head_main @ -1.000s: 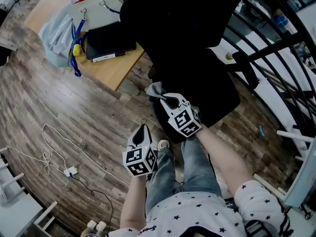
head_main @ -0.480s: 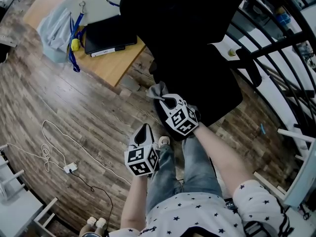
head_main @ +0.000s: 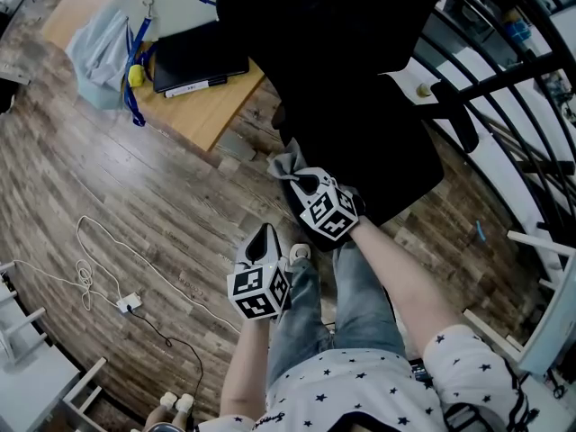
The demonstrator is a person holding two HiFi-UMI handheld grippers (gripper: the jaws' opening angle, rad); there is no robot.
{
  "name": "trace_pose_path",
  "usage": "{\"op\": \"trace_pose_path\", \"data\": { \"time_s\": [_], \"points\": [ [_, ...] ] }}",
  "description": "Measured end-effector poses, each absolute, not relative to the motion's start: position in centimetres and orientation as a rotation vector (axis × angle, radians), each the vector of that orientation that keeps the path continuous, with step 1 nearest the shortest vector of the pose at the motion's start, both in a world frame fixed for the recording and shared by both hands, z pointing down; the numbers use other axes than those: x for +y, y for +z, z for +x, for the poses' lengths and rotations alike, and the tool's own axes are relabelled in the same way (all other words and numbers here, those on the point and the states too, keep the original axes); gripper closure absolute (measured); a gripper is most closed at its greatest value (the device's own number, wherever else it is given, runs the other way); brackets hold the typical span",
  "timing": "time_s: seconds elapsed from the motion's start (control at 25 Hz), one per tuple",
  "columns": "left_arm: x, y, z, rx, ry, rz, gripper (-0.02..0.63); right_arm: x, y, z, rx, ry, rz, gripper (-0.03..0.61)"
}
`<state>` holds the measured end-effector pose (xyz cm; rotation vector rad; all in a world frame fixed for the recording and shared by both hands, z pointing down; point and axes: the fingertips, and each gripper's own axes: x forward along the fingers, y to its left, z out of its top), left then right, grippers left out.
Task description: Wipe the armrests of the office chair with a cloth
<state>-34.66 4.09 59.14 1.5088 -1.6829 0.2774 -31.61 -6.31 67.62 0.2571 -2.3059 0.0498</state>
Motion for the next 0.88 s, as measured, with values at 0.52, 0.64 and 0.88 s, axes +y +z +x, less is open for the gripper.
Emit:
{"op": "trace_pose_path", "data": {
  "time_s": [0.52, 0.64, 0.88],
  "points": [
    [5.0, 58.4, -34.6, -1.67, 0.276, 1.537, 0.609, -5.8, 67.7, -31.3, -2.267, 0.042, 0.294, 0.551],
    [5.5, 58.3, -34.7, -1.664, 0.283, 1.546, 0.609, -5.5, 67.7, -31.1, -2.261, 0.041, 0.305, 0.551],
    [6.0, 58.5, -35.3, -1.654, 0.292, 1.561, 0.609, -4.9, 67.8, -30.7, -2.253, 0.046, 0.334, 0.551]
  ]
}}
